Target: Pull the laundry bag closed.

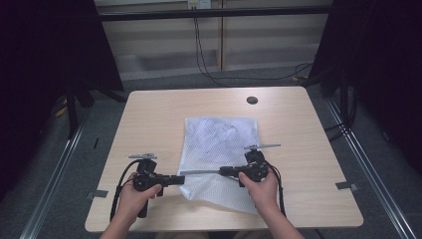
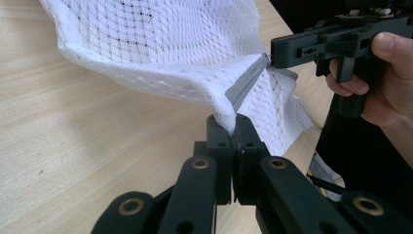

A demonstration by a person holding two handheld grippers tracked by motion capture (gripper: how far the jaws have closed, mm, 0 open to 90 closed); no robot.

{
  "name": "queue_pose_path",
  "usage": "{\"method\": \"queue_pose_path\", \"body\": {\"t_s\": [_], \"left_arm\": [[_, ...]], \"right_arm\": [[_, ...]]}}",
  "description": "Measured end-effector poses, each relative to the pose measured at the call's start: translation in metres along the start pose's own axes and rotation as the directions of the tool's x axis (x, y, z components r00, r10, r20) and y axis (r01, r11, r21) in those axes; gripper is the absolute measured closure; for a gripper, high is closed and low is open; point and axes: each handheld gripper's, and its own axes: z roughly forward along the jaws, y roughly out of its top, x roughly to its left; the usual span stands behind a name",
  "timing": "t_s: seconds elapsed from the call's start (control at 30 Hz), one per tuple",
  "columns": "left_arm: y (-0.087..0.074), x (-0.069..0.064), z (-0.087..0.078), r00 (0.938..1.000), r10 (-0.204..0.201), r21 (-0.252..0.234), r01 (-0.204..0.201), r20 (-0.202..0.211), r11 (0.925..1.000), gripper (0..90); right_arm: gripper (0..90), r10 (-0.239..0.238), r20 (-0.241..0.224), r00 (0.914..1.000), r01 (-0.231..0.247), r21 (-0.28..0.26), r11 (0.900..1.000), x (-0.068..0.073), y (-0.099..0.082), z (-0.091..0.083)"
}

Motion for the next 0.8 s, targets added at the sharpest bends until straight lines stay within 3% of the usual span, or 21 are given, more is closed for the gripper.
{"method": "queue_pose_path", "body": {"t_s": [0.8], "left_arm": [[-0.0006,-0.0011,0.0007,1.0000,0.001,0.006,-0.001,-0.004,1.0000,88.3]], "right_arm": [[87.9,0.001,0.004,1.0000,-0.001,0.001,1.0000,-0.0049,-0.0025,-0.0061]]}}
